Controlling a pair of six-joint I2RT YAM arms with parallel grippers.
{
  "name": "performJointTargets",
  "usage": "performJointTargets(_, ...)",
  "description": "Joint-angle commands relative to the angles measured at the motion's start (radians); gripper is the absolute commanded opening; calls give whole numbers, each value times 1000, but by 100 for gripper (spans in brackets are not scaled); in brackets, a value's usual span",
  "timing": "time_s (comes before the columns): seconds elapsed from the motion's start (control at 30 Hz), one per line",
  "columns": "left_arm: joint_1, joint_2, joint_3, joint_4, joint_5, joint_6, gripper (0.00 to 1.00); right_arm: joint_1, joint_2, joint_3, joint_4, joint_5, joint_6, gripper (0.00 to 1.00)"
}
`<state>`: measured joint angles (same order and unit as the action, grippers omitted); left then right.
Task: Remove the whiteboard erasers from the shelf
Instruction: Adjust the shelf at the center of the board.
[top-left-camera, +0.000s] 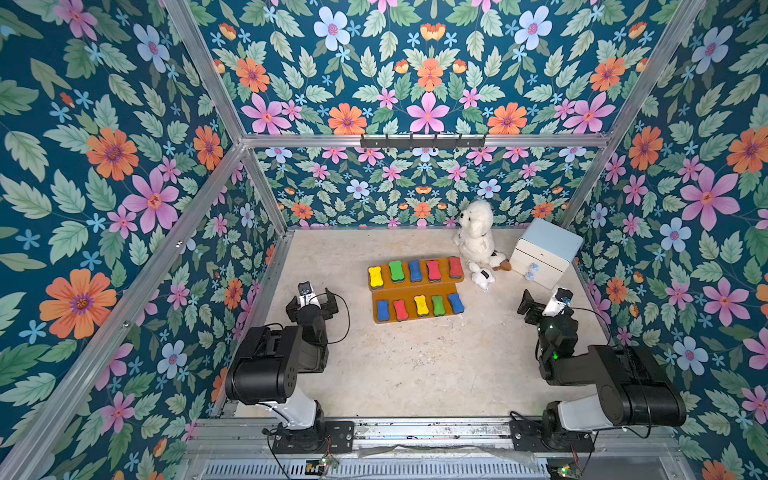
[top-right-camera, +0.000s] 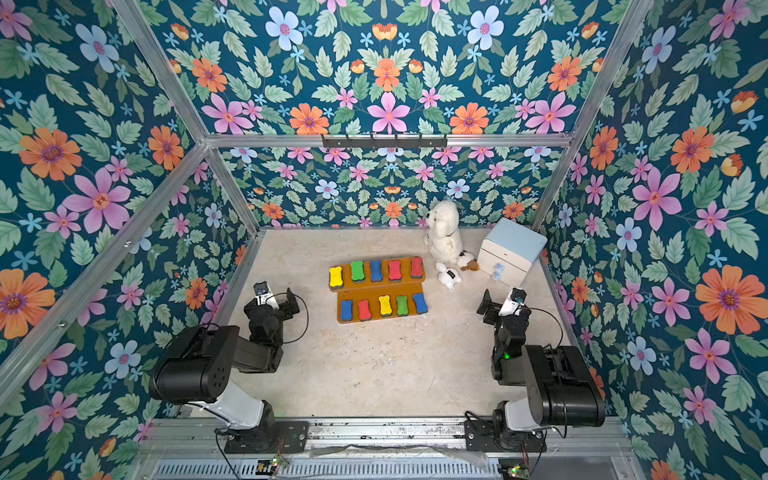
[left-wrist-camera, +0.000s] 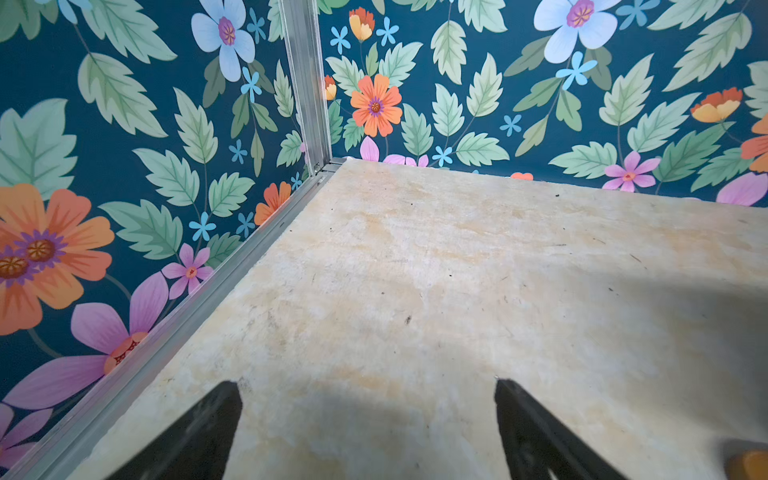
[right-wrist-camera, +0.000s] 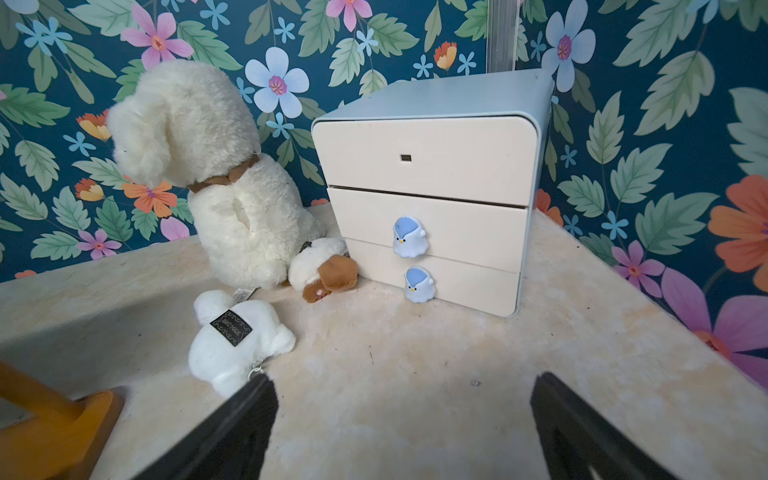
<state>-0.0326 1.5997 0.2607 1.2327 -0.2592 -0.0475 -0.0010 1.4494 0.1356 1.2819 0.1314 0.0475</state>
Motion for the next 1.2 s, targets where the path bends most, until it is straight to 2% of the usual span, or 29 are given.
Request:
performJointTargets(0.0,0,0,3,28,-3,-5,99,1,0,3,48,14,-9,99)
performJointTargets(0.4,-9,0,5,24,-12,0,99,0,0,5,44,13,-9,99)
performJointTargets(0.43,-9,-1,3,28,-16,0,99,0,0,4,45,13,-9,99)
performJointTargets(0.47,-21,-9,-1,36,-67,-4,99,0,0,3,49,16,-9,99)
performJointTargets(0.5,-25,-24,-11,30,-60,2,99,1,-3,0,61,47,-8,99)
performJointTargets(0.53,-29,-42,-17,29,-43,15,99,3,-38,-1,29,77,1,99)
performJointTargets(0.57,-43,-68,-9,13,-75,31,99,8,-105,4,-36,101,2,99)
performJointTargets(0.6,-65,-107,15,-58,-164,26,99,17,-173,17,-119,123,2,99)
performJointTargets(0.63,-69,-165,47,-179,-189,9,99,29,-263,42,-224,163,7,99)
performJointTargets(0.7,-71,-254,72,-267,-205,-17,99,49,-407,101,-429,223,121,99)
performJointTargets(0.73,-73,-304,93,-345,-204,-80,99,57,-476,143,-537,220,182,99)
performJointTargets(0.83,-73,-406,240,-679,-56,-297,99,122,-585,286,-812,176,281,99)
performJointTargets(0.93,-78,-375,369,-893,97,-479,99,183,-577,452,-1061,-8,351,99)
performJointTargets(1.0,-81,-338,424,-967,179,-553,92,199,-512,548,-1168,-180,369,99)
performJointTargets(1.07,-81,-308,461,-1009,267,-586,86,241,-446,615,-1227,-273,356,99)
performJointTargets(1.17,-81,-285,490,-1035,406,-611,83,272,-365,679,-1258,-378,356,99)
